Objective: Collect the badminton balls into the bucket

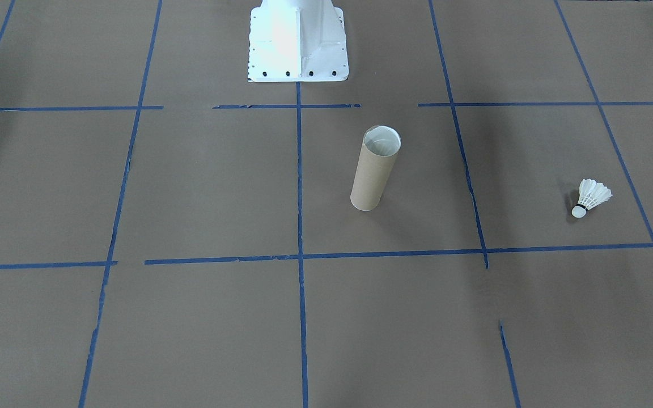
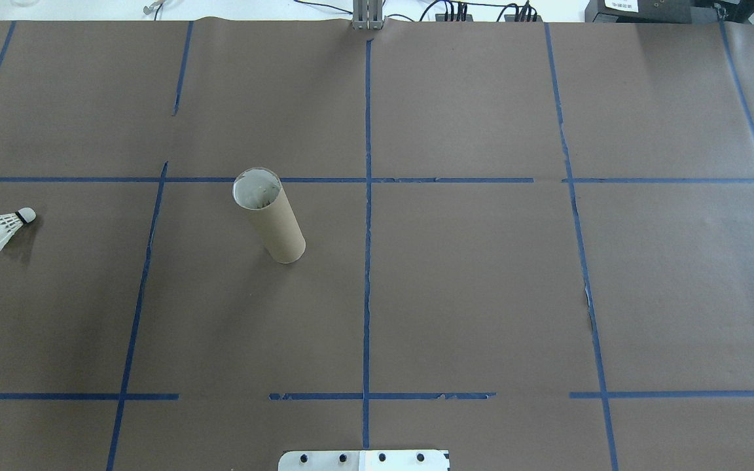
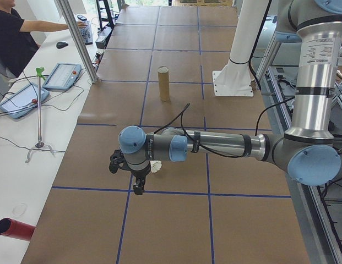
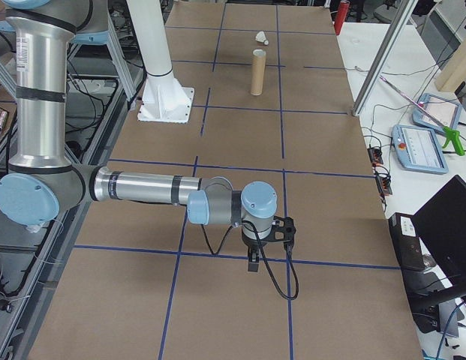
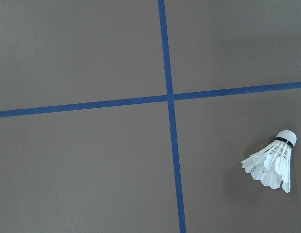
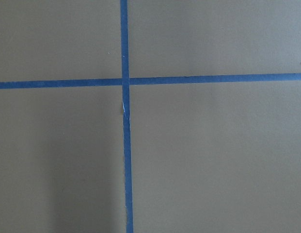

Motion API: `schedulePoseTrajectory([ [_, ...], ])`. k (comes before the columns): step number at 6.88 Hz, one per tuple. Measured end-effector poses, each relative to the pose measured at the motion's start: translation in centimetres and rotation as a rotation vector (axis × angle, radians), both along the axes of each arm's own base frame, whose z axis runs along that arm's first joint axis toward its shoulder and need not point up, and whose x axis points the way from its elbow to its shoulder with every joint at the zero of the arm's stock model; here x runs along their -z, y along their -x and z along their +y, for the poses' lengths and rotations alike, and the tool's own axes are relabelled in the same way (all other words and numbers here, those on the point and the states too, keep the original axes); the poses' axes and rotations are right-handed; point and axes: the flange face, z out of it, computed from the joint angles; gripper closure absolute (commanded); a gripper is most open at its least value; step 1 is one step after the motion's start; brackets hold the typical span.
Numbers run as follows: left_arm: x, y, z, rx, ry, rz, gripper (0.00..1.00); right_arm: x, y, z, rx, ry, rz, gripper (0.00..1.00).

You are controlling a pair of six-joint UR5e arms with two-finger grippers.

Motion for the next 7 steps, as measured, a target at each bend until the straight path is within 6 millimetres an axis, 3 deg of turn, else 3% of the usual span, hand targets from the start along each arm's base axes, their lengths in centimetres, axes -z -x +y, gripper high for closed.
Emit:
schedulePoseTrajectory([
  [3, 1.8, -0.8, -1.3, 0.023, -0.024, 0.013, 0.00, 0.0, 0.0, 0.0, -0.001, 0.001, 0.001, 0.00],
  [4, 3.2, -2.8, -2.3, 0.068, -0.033, 0.025, 0.00, 0.0, 0.0, 0.0, -0.001, 0.000, 0.000, 0.00],
  [7, 7.5, -12.5, -3.2, 0.236, -0.027, 0.154, 0.00, 0.0, 0.0, 0.0, 0.000, 0.000, 0.000, 0.00],
])
